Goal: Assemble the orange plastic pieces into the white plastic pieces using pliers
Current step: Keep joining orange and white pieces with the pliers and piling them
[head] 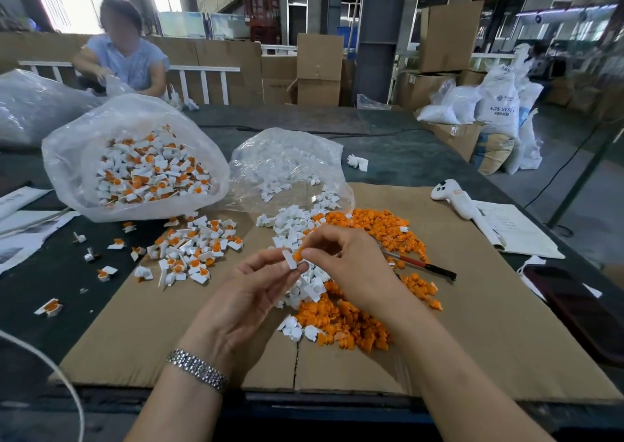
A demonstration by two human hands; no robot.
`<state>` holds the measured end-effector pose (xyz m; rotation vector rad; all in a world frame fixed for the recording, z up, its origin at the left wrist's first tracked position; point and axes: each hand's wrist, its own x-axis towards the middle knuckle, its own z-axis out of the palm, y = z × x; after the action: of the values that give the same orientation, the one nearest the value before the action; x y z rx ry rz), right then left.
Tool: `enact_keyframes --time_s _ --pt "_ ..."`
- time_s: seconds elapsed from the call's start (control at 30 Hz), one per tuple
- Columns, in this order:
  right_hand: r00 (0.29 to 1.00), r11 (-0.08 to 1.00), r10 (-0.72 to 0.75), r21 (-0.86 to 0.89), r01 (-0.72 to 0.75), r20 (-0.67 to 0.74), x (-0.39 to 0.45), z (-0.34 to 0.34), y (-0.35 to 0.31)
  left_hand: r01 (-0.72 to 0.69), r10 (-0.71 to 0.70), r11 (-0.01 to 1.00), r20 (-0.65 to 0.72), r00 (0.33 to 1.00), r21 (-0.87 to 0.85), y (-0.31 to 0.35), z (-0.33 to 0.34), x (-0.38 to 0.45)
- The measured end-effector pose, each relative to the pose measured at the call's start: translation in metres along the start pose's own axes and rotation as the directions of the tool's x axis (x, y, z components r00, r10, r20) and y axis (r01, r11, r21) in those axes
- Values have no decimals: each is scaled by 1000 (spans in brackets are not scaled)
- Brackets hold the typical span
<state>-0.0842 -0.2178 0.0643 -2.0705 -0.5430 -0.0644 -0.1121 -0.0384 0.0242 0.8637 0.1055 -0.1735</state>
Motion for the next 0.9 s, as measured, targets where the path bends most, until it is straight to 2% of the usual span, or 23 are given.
enact_keyframes --time_s 0.13,0.23,0.3,0.4,0.47,0.57,0.7,0.77,0.9 --pt "1000 999 -16 -51 15 -23 0 2 -1 -65 65 997 1 998 46 -1 2 -1" --pt "996 995 14 -102 -23 -85 -2 6 -6 -188 193 974 -34 981 127 -5 6 0" --pt "988 988 53 -133 -73 -143 -2 11 -8 -280 299 928 -43 953 248 -5 8 0" --pt "969 991 133 -5 -137 -208 -1 19 -10 -350 397 844 -34 917 407 -7 11 -1" --pt "959 988 148 83 -131 -242 -3 25 -11 -348 386 883 -66 920 314 -9 14 -1" --pt "968 992 92 105 -68 -235 -6 29 -9 -286 299 950 -100 949 128 -8 13 0" --pt "996 992 52 119 -43 -73 -7 14 -3 -227 229 973 -90 969 28 -3 8 -1" --pt "1000 995 9 103 -6 -23 -8 7 -2 -207 206 978 -78 975 -1 -1 7 -1" --pt "992 995 -100 -8 100 -83 -9 5 -1 -181 181 983 -19 983 39 -1 4 1"
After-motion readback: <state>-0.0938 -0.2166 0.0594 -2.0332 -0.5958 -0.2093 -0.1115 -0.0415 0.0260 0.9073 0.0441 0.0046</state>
